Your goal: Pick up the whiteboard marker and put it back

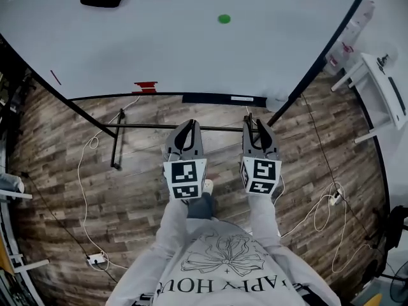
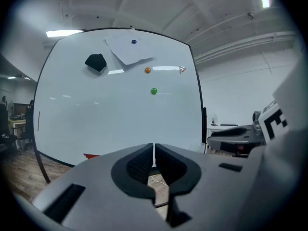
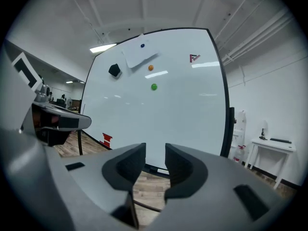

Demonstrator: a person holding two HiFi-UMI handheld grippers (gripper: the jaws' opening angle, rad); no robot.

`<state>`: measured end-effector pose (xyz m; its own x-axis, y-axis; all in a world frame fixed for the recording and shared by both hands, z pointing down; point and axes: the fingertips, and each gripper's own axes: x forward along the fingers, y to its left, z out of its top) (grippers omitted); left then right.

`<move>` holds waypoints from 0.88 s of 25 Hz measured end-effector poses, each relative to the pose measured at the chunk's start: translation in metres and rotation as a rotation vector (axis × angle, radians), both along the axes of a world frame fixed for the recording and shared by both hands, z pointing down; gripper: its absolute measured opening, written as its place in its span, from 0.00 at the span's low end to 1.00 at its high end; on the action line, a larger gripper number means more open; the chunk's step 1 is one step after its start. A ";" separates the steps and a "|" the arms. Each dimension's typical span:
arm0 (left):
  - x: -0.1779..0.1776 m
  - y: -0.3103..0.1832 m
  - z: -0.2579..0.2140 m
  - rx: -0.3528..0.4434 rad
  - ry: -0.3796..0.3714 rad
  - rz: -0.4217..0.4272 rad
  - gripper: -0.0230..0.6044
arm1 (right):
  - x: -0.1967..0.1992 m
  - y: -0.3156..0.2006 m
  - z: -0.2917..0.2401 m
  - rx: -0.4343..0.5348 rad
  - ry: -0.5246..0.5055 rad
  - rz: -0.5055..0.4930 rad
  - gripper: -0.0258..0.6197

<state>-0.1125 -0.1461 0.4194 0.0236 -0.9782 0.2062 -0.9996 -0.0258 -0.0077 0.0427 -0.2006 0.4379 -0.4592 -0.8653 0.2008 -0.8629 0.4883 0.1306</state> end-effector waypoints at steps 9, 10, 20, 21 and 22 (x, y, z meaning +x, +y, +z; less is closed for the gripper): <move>-0.024 -0.075 0.017 -0.052 0.001 0.044 0.06 | -0.036 -0.071 0.031 -0.055 0.168 -0.060 0.25; -0.027 -0.080 0.021 -0.060 0.004 0.045 0.06 | -0.039 -0.077 0.035 -0.057 0.198 -0.063 0.25; -0.052 -0.102 0.054 -0.140 0.030 0.023 0.06 | -0.060 -0.119 0.085 -0.096 0.530 -0.158 0.25; -0.053 -0.103 0.056 -0.145 0.034 0.018 0.06 | -0.061 -0.123 0.090 -0.100 0.566 -0.182 0.25; -0.054 -0.104 0.059 -0.151 0.037 0.012 0.06 | -0.062 -0.126 0.095 -0.102 0.602 -0.206 0.25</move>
